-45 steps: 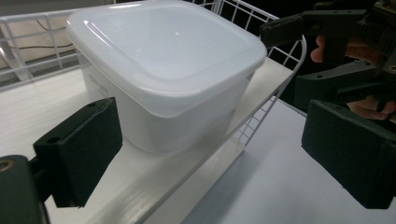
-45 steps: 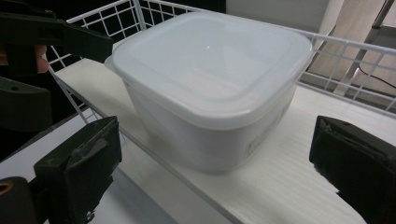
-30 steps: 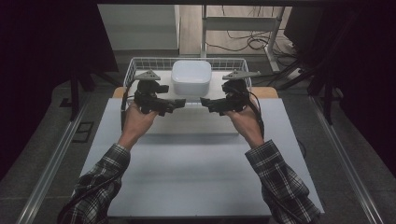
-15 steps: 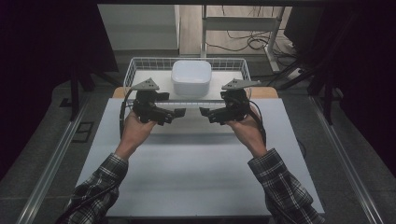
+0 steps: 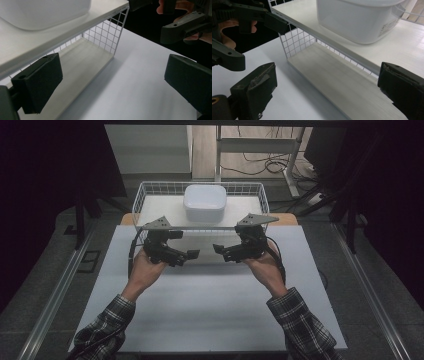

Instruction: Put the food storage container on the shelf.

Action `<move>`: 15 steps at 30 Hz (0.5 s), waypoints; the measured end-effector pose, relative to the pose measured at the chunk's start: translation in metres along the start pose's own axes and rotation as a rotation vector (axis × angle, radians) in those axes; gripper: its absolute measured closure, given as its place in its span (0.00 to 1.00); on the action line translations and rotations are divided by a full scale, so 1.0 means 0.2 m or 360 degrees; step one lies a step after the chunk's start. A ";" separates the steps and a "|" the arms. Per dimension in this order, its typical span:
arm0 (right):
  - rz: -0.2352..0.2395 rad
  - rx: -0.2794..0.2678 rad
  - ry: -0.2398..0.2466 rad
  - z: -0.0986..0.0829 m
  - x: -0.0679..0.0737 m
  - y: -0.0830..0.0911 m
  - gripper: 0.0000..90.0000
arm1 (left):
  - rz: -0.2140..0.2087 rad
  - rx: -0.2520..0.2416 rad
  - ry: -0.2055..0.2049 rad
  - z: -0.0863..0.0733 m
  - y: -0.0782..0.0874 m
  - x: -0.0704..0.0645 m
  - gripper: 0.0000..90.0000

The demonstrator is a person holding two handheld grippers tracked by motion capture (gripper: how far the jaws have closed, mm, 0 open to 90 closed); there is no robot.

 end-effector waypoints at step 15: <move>0.0009 -0.0012 -0.0008 -0.12 0.05 0.04 0.02 | -0.0008 0.0006 0.0040 -0.15 0.00 -0.01 0.02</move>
Point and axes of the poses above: each handheld gripper's, and its own axes: y roughly backward along the jaws, z roughly out of its top, x roughly to its left, the point moved 2 cm from there along -y, roughly forward along the jaws, and after that the axes turned 11 degrees about y, right-handed, at the moved point
